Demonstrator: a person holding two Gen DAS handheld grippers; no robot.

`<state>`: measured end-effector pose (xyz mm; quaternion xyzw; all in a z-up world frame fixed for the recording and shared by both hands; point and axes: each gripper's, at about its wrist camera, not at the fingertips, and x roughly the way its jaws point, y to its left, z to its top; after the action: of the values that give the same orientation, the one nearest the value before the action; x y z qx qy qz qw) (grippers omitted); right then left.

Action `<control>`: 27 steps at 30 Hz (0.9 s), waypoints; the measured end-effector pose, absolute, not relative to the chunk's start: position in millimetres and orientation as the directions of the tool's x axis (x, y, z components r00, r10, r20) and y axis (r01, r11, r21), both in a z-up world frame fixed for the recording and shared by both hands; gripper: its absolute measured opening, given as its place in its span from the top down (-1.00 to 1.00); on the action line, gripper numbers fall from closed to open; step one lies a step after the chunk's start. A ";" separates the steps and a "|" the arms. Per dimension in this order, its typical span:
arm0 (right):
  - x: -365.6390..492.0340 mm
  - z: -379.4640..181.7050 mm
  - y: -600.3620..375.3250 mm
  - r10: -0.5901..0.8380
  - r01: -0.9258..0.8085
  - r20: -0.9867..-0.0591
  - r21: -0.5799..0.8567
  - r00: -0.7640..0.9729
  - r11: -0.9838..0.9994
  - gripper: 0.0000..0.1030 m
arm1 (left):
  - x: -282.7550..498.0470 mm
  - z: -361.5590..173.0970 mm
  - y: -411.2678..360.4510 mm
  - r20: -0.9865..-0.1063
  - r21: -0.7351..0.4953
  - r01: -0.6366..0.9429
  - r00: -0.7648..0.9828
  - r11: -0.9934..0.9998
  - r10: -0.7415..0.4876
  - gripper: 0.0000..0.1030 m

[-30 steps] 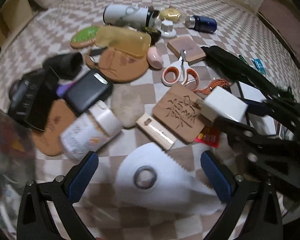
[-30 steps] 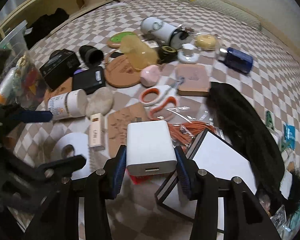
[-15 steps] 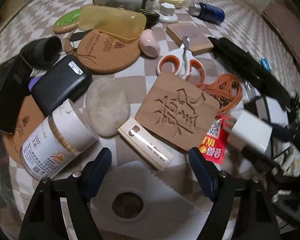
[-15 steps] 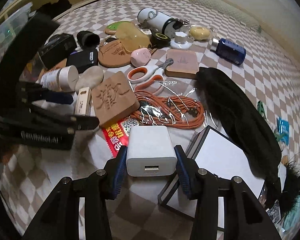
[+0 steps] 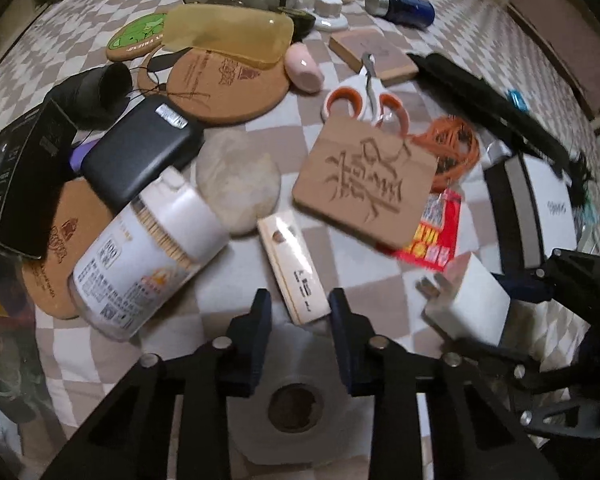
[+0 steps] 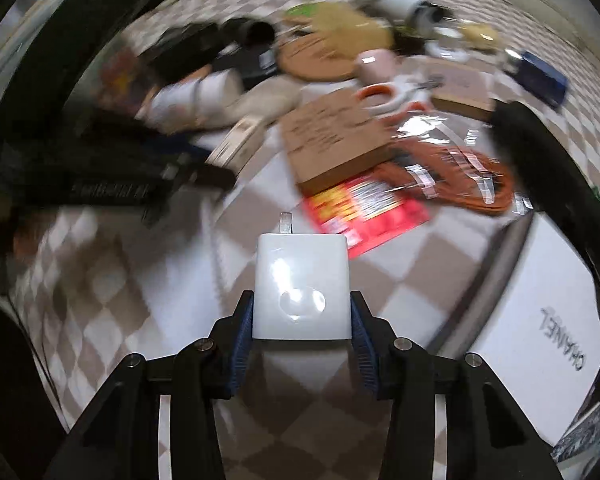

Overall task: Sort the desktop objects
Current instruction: 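Close the right gripper on the white charger while the left gripper grasps the cream stick, then lift the white charger and cream stick and carry both toward the clear bin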

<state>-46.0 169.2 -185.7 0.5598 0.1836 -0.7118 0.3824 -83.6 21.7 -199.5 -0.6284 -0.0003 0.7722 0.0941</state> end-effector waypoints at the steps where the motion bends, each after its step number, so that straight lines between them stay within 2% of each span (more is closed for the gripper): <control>1: -40.6 -187.4 167.0 -0.335 0.763 -0.940 0.171 -0.063 -0.623 0.10 | -83.2 -199.6 19.7 -0.971 -0.123 -0.144 -0.187 -0.982 0.149 0.59; 6: -35.1 -191.0 166.2 -0.324 0.758 -0.945 0.179 -0.045 -0.628 0.10 | -79.3 -196.9 8.8 -0.967 -0.116 -0.131 -0.210 -0.985 0.142 0.58; 8: -35.0 -193.6 163.8 -0.311 0.754 -0.949 0.169 -0.049 -0.634 0.07 | -80.3 -196.1 8.7 -0.966 -0.096 -0.132 -0.225 -0.987 0.125 0.47; 10: -34.7 -195.6 160.2 -0.297 0.753 -0.953 0.153 -0.059 -0.640 0.05 | -82.2 -195.4 11.5 -0.964 -0.089 -0.133 -0.238 -0.987 0.119 0.19; 15: -41.3 -196.3 157.6 -0.289 0.725 -0.956 0.163 -0.051 -0.669 0.06 | -87.8 -200.2 24.4 -0.965 -0.080 -0.155 -0.234 -0.985 0.116 0.19; 17: -41.4 -197.0 157.6 -0.284 0.721 -0.958 0.161 -0.051 -0.674 0.08 | -87.0 -203.8 24.8 -0.970 -0.069 -0.168 -0.218 -0.983 0.105 0.29; 18: -39.9 -197.3 157.1 -0.276 0.726 -0.959 0.150 -0.057 -0.671 0.08 | -87.2 -205.6 25.7 -0.973 -0.060 -0.174 -0.211 -0.983 0.096 0.46; 21: -36.3 -196.6 156.9 -0.262 0.730 -0.962 0.123 -0.080 -0.672 0.09 | -88.8 -205.3 22.5 -0.975 -0.064 -0.168 -0.201 -0.984 0.098 0.59; 27: -30.8 -194.0 158.0 -0.248 0.730 -0.964 0.100 -0.097 -0.676 0.09 | -90.2 -193.4 15.8 -0.968 -0.071 -0.143 -0.227 -0.987 0.103 0.61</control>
<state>-30.8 158.0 -194.0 0.5771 0.2088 -0.7106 0.3440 -90.2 15.8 -193.4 -0.6167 0.0165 0.7831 0.0785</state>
